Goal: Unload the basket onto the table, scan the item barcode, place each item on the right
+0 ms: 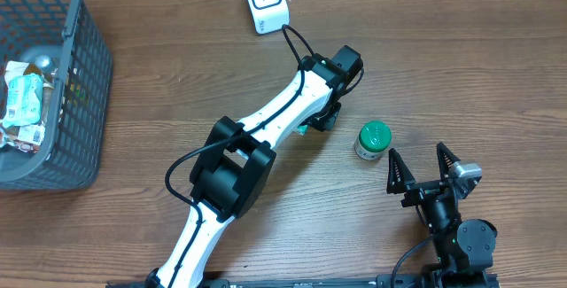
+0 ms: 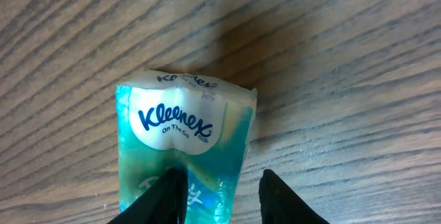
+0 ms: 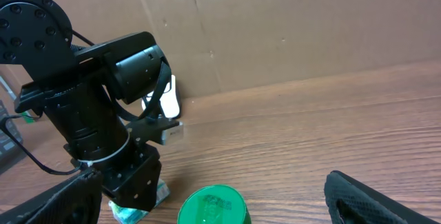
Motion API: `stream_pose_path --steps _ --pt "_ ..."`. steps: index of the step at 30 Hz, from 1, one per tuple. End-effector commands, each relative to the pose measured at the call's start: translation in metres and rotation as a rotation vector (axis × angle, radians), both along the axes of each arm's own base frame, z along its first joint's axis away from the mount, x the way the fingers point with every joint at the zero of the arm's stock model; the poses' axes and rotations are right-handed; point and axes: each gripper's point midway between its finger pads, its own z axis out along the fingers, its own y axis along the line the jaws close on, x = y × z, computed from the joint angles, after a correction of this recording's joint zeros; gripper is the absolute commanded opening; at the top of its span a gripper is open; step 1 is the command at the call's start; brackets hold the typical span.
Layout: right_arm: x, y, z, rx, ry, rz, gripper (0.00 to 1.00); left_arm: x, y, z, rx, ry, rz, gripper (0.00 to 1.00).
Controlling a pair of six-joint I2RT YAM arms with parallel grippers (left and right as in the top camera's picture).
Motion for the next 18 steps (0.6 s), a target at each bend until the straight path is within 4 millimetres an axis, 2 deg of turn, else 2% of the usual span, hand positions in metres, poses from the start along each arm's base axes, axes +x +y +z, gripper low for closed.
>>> stream_pose_path --steps 1,5,11,17,18 --pt "0.001 -0.003 -0.002 0.003 -0.001 -0.017 1.0 -0.001 0.001 -0.001 0.008 -0.009 0.017 0.39" --pt "0.001 -0.003 -0.002 0.003 -0.001 -0.017 1.0 -0.003 0.002 -0.004 0.012 -0.003 0.016 0.4" --pt "0.001 -0.003 -0.002 0.003 -0.001 -0.017 1.0 -0.009 0.007 -0.021 0.024 0.01 0.017 0.42" --pt "0.001 -0.003 -0.002 0.003 -0.001 -0.017 1.0 -0.011 0.01 -0.03 0.027 0.015 0.017 0.31" --pt "0.001 -0.003 -0.002 0.003 -0.001 -0.017 1.0 -0.011 0.009 -0.031 0.024 0.011 0.017 0.26"
